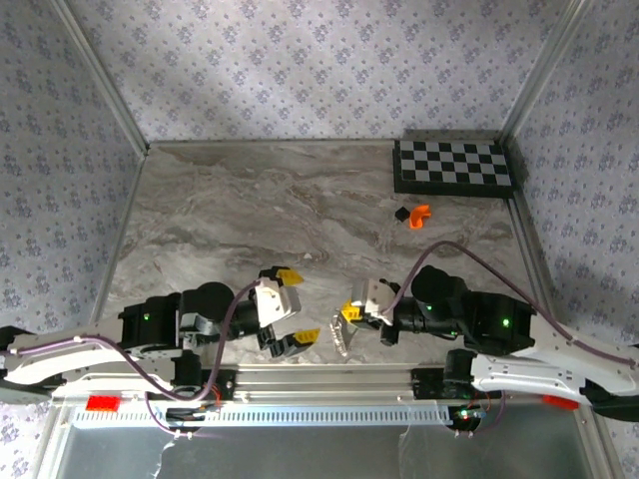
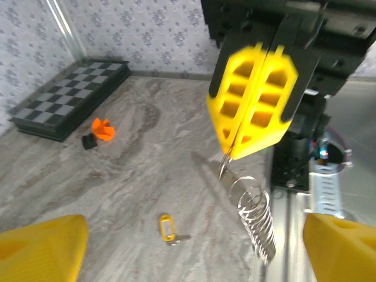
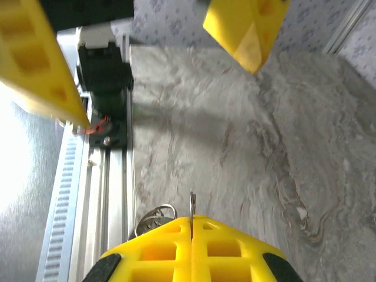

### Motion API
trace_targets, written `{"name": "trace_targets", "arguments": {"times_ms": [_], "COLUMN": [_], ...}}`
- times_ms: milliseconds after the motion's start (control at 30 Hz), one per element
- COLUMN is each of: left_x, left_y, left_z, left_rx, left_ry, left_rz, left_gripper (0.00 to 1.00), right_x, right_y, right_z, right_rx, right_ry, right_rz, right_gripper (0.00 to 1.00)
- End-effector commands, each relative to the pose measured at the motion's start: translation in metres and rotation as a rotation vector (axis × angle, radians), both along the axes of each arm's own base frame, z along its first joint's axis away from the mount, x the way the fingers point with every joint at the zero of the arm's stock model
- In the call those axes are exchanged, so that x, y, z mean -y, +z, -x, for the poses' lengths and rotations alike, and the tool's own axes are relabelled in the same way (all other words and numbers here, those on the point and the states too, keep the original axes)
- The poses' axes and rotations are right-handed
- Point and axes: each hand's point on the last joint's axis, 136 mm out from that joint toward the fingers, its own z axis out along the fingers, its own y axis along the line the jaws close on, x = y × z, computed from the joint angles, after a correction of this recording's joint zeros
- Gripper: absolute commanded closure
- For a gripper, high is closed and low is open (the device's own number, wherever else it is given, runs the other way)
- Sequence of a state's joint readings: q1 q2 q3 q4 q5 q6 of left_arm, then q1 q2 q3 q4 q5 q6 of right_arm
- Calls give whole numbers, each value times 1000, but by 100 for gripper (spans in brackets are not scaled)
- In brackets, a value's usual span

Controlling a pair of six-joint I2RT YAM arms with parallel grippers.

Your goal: Put the keys on the keyring

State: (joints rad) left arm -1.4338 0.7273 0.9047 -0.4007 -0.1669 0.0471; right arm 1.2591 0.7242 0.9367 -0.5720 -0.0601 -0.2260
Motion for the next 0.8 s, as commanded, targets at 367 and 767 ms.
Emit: {"name": "trace_targets", "arguments": {"times_ms": [367,767], "left_x": [35,49], "left_y": [4,-3], "left_z": [21,19], "left_rx": [-26,-7], "left_ry": [-147,-151], "left_rz": [14,-4], "left_gripper": [40,65], "right_x": [2,0], "right_y": [11,16], "right_z": [10,18], "right_rx": [115,119], "right_ry": [85,125], "right_rz": [109,68], "right_gripper": [100,100]}}
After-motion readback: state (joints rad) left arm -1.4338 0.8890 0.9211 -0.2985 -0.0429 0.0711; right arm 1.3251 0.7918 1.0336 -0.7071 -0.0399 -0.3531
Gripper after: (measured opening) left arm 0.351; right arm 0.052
